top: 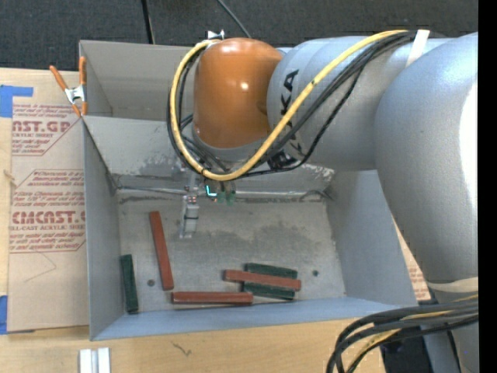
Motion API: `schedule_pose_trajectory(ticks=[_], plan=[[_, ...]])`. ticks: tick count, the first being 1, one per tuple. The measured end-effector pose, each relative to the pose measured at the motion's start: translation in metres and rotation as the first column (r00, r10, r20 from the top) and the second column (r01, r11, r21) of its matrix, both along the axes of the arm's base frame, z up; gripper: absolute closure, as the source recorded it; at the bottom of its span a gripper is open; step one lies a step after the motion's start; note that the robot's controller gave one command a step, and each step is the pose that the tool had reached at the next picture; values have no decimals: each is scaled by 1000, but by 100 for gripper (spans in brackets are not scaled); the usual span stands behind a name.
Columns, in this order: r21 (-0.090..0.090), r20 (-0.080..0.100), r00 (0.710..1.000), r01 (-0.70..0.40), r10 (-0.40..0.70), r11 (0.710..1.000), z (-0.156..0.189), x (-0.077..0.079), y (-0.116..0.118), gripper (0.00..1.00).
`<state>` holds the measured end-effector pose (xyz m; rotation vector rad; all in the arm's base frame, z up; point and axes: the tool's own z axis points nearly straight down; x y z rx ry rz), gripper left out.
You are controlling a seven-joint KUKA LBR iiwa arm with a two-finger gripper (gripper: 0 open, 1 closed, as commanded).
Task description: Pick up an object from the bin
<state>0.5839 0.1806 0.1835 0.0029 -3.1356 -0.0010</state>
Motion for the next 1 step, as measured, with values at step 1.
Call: schedule_pose_trajectory(ticks=[1], plan=[[1, 7, 1000, 1, -1, 1000, 4, 2, -1, 0]])
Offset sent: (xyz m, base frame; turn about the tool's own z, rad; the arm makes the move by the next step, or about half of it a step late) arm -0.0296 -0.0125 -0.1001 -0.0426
